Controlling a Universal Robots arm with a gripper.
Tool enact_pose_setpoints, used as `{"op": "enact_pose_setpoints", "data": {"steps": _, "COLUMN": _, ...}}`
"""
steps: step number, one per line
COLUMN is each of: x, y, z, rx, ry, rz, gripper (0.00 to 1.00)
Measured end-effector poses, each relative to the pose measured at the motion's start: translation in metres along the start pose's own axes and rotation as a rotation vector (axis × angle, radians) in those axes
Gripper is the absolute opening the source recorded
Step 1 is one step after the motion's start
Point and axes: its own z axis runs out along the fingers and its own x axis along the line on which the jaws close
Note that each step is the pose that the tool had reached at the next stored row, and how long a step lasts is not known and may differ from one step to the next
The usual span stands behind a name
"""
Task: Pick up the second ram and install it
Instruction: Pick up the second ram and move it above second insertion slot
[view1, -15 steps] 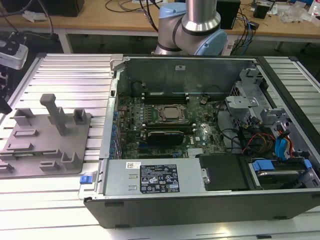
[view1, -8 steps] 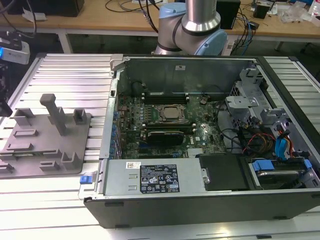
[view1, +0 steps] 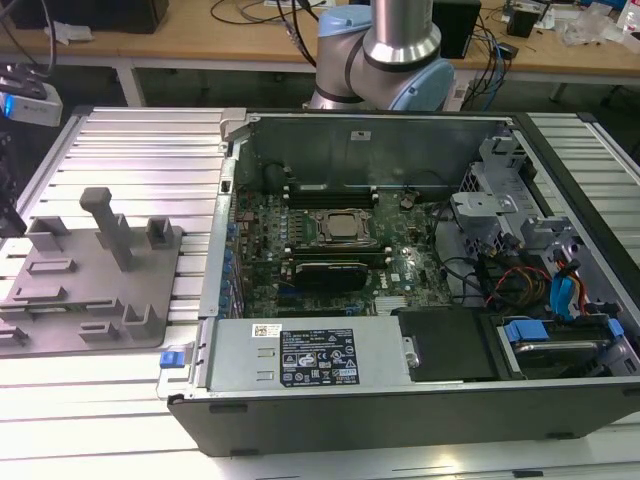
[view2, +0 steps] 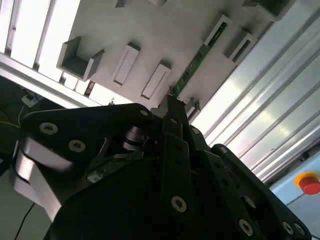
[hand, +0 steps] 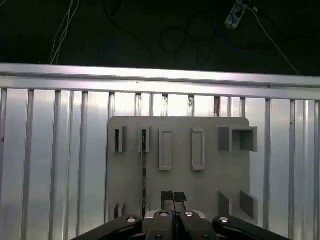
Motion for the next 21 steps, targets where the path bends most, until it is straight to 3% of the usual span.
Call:
{"op": "enact_pose_setpoints", "data": {"steps": 7, "x": 0.0064, "y": -0.0005, "z": 0.0139, "rx": -0.0024, "ry": -0.0011, "rz": 0.013, "gripper": 0.08}}
{"op": "enact_pose_setpoints", "data": {"steps": 13, "x": 0.0090, "y": -0.0009, "z": 0.0237, "rx": -0.0013, "ry": -0.0033, "rz": 0.069, "gripper": 0.08}}
{"op": "enact_pose_setpoints", "data": {"steps": 16, "x": 0.0206, "y": -0.0009, "z": 0.0331, "rx": -0.0010, "ry": -0.0038, "rz": 0.078, "gripper": 0.08}}
{"op": "enact_pose_setpoints", "data": {"steps": 21, "x": 0.0248, "y": -0.0016, "z": 0.0457, "rx": -0.0015, "ry": -0.0037, "rz": 0.073, "gripper": 0.08}}
